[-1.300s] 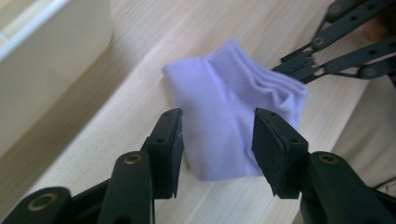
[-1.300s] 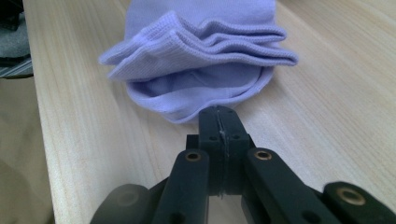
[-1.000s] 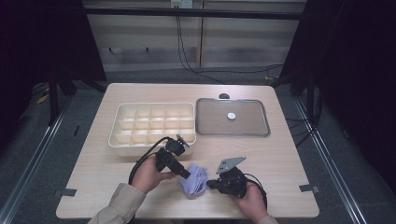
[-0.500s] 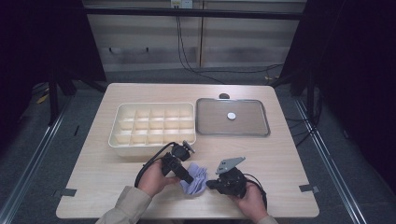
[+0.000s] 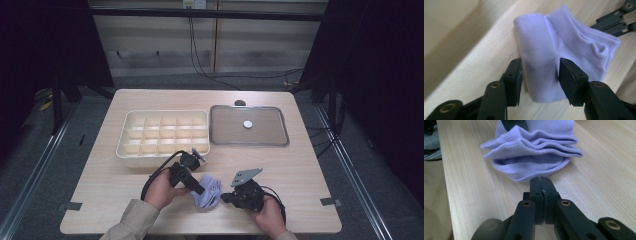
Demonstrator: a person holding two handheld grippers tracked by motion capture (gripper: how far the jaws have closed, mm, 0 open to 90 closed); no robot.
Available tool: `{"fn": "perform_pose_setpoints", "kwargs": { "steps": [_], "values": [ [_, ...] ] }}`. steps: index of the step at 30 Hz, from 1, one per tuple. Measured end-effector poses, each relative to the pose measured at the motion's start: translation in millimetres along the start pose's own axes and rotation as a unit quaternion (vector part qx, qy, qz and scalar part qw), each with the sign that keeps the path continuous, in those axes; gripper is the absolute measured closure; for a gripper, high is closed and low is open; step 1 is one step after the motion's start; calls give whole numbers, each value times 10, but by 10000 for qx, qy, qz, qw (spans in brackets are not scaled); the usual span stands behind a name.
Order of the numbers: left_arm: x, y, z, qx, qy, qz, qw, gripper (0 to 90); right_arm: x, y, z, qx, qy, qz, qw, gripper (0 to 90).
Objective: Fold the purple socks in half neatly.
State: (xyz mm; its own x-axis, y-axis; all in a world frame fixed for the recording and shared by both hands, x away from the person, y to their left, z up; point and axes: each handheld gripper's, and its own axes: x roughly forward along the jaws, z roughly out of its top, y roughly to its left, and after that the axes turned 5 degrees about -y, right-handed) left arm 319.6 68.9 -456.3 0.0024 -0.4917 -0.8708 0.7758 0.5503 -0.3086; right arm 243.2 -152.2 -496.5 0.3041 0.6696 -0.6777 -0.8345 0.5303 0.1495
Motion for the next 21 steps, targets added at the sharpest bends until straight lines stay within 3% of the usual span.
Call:
{"fn": "perform_pose_setpoints", "kwargs": {
  "steps": [8,12,14,21],
  "values": [
    [-45,13,7,-113,-98,-15,9999,608,2,0,1,-1,1,6,10000,884],
    [-15,10,5,-105,46,-4,9999,794,1,3,1,5,5,6,10000,884],
    [-2,9,0,-151,65,5,9999,824,1,3,1,8,3,5,10000,884],
    [-48,13,10,-218,74,-1,9997,843,1,9,8,-48,30,-16,10000,884]
  ]
}}
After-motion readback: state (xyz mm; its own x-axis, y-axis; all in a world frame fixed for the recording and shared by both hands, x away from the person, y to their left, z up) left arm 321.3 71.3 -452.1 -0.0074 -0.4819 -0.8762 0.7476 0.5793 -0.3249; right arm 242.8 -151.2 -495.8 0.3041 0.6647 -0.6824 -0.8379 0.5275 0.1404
